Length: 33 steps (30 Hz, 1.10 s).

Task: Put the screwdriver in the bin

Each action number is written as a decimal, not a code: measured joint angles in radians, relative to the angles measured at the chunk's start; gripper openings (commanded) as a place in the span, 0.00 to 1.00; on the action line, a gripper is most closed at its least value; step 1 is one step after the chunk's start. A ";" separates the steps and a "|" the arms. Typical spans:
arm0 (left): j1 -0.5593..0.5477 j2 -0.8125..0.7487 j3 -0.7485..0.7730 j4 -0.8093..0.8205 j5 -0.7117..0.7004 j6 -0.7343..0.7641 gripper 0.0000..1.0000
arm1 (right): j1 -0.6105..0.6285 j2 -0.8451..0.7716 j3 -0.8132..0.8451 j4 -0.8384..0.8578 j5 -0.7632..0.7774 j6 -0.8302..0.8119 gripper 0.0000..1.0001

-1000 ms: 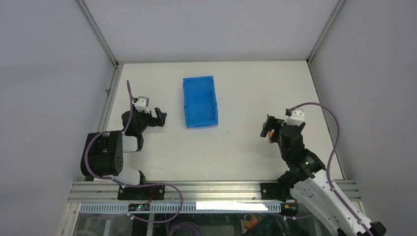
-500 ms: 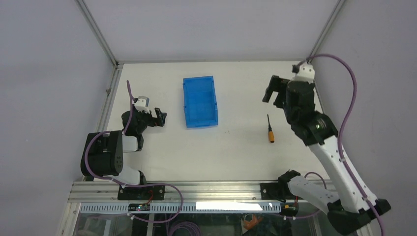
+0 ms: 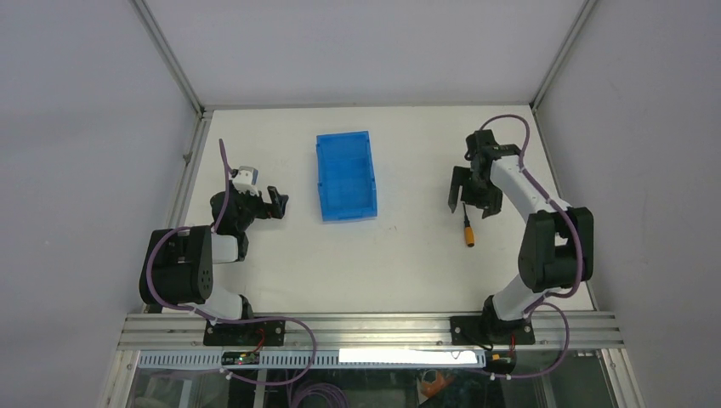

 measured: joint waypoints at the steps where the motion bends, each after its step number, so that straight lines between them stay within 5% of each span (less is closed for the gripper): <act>1: 0.000 0.000 0.000 0.000 0.000 0.000 0.99 | -0.021 0.022 -0.020 0.004 -0.017 -0.004 0.74; 8: 0.000 0.000 0.000 0.000 0.000 0.000 0.99 | -0.055 0.141 -0.102 0.056 -0.060 -0.016 0.52; 11: 0.000 0.000 0.000 0.000 0.000 0.000 0.99 | -0.056 0.185 -0.109 0.080 -0.060 -0.026 0.28; 13: 0.000 0.000 0.000 0.000 0.000 0.000 0.99 | -0.056 0.203 -0.107 0.083 -0.053 -0.032 0.00; 21: 0.000 0.000 0.000 0.000 0.000 0.000 0.99 | -0.056 0.203 -0.039 0.037 -0.002 -0.046 0.00; 33: 0.000 0.000 0.000 0.000 0.000 0.000 0.99 | -0.047 0.190 0.463 -0.171 0.005 -0.018 0.00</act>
